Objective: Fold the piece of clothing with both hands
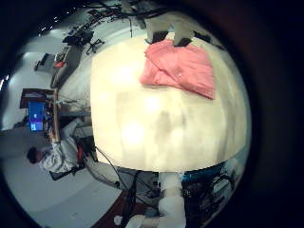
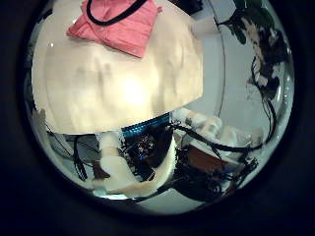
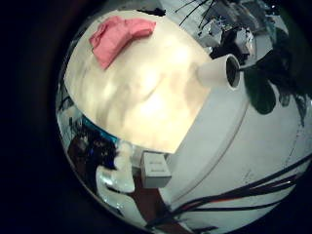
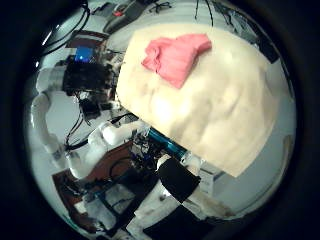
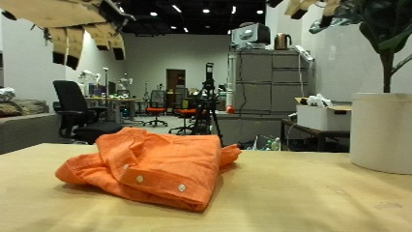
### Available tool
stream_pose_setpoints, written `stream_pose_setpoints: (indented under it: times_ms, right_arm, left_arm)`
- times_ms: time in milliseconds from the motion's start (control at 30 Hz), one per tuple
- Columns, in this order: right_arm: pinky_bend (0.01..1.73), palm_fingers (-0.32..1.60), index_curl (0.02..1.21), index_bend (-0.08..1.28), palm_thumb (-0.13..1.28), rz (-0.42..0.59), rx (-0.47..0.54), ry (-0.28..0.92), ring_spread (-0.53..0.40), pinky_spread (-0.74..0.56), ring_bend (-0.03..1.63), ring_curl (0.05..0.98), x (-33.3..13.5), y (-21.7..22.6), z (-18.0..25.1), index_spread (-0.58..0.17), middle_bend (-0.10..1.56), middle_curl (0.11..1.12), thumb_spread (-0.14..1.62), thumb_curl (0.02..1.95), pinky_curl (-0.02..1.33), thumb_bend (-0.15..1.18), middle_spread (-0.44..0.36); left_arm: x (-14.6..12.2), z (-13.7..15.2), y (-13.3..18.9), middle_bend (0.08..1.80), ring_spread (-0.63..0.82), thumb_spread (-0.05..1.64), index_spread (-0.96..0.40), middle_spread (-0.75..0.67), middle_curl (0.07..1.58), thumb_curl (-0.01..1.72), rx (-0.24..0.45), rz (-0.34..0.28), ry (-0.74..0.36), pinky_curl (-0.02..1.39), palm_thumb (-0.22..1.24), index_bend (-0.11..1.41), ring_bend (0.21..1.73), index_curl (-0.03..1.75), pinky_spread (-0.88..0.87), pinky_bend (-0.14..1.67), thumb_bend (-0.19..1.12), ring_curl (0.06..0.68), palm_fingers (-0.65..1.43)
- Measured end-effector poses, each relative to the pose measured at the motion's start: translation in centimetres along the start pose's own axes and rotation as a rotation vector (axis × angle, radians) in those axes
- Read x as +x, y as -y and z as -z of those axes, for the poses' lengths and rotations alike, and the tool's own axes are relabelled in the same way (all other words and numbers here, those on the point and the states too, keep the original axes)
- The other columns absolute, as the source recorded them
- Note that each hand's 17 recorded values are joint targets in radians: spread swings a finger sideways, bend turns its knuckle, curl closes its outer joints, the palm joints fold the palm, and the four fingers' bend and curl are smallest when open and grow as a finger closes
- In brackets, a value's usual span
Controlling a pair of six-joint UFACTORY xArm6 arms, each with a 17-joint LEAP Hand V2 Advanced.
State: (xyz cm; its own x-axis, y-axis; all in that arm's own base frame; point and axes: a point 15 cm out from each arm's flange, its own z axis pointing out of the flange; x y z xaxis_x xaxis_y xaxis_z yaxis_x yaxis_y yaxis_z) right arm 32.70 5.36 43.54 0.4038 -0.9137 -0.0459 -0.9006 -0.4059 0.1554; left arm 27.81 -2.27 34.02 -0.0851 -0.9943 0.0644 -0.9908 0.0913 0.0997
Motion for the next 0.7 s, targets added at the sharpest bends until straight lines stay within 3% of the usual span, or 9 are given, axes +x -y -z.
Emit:
stream_pose_setpoints:
  times_ms: [133, 300, 500, 700]
  right_arm:
    - [0.45, -0.06, 0.28, 0.15, 0.37, -0.100, -0.056, 0.008, 0.276, 0.37, 0.35, 0.200, 0.1, -3.2, -3.0, -0.221, 0.19, 0.32, 1.20, 0.34, 0.25, -0.02, 0.199]
    - [0.42, -0.05, 0.26, 0.14, 0.33, -0.171, -0.134, 0.034, 0.282, 0.37, 0.31, 0.200, 0.1, -4.3, -6.3, -0.225, 0.19, 0.32, 1.18, 0.30, 0.26, -0.02, 0.194]
    - [0.39, -0.04, 0.25, 0.15, 0.33, -0.238, -0.137, 0.046, 0.284, 0.37, 0.29, 0.206, 1.3, -4.7, -6.7, -0.226, 0.19, 0.31, 1.17, 0.28, 0.27, -0.02, 0.192]
    - [0.37, -0.04, 0.24, 0.15, 0.34, -0.238, -0.135, 0.050, 0.286, 0.36, 0.28, 0.212, 1.3, -4.6, -6.7, -0.233, 0.18, 0.30, 1.16, 0.27, 0.28, -0.02, 0.191]
  left_arm:
    - [0.2, 0.5, 0.0, 0.19, 0.50, 1.02, 0.08, 0.28, 0.30, 0.29, 0.011, 0.027, 0.012, 0.32, 0.18, 0.17, 0.41, 0.32, 0.53, 0.23, -0.02, 0.224, 0.04]
    - [0.5, 0.7, 0.4, 0.18, 0.50, 1.02, 0.08, 0.27, 0.30, 0.29, 0.026, 0.046, -0.056, 0.31, 0.18, 0.17, 0.41, 0.33, 0.53, 0.22, -0.02, 0.224, 0.04]
    - [1.0, 1.5, 0.8, 0.19, 0.49, 1.02, 0.07, 0.25, 0.30, 0.29, 0.061, 0.076, -0.130, 0.31, 0.20, 0.17, 0.40, 0.33, 0.52, 0.21, -0.02, 0.222, 0.05]
    - [0.4, 0.4, 0.9, 0.19, 0.49, 1.02, 0.07, 0.24, 0.30, 0.29, 0.065, 0.084, -0.146, 0.31, 0.22, 0.17, 0.40, 0.33, 0.52, 0.21, -0.02, 0.222, 0.06]
